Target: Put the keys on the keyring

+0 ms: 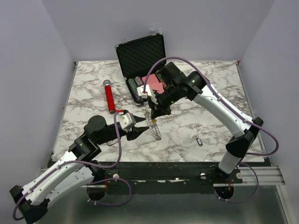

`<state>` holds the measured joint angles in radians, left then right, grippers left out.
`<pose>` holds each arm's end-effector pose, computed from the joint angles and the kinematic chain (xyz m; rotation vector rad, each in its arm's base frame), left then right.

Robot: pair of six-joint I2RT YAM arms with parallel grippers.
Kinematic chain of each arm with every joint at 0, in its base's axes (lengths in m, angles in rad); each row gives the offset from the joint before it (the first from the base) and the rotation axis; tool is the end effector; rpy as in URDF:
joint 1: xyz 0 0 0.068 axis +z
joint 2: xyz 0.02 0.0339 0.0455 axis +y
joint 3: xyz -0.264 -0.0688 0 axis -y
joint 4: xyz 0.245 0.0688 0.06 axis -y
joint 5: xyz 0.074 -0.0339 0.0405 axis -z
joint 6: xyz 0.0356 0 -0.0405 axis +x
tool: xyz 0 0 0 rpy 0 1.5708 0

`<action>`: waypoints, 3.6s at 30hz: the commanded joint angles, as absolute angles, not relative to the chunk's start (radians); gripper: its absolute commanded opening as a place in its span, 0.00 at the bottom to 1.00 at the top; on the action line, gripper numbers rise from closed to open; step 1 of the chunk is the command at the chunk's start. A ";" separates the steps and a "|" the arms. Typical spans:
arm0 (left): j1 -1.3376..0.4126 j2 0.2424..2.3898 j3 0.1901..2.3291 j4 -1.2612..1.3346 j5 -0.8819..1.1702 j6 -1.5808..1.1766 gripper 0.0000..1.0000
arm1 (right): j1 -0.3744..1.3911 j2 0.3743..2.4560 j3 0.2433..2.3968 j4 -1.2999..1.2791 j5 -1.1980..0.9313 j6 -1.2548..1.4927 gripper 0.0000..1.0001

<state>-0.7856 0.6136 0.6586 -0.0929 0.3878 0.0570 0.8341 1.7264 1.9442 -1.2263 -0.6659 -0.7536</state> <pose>0.0987 -0.1178 0.3314 0.9614 1.3863 -0.8674 0.2132 0.2677 0.3995 -1.9365 1.5577 0.8832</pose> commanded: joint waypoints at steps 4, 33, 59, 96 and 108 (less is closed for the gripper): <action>-0.782 0.667 0.624 0.083 0.400 0.109 0.43 | 0.838 1.732 1.979 -1.247 -0.670 -0.765 0.01; -0.782 0.741 0.640 0.052 0.319 0.161 0.31 | 0.838 1.732 1.988 -1.253 -0.709 -0.765 0.01; -0.782 0.689 0.600 0.100 0.308 0.155 0.40 | 0.839 1.736 1.990 -1.252 -0.723 -0.761 0.01; -0.784 0.762 0.610 0.152 0.388 0.087 0.13 | 0.838 1.735 1.985 -1.249 -0.732 -0.756 0.00; -0.781 0.703 0.565 0.164 0.328 0.032 0.00 | 0.813 1.717 1.997 -1.216 -0.787 -0.681 0.34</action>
<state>-0.7845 0.7521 0.5968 0.1261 0.3626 0.0753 0.8310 1.7279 1.9587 -1.2457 -0.7101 -0.7258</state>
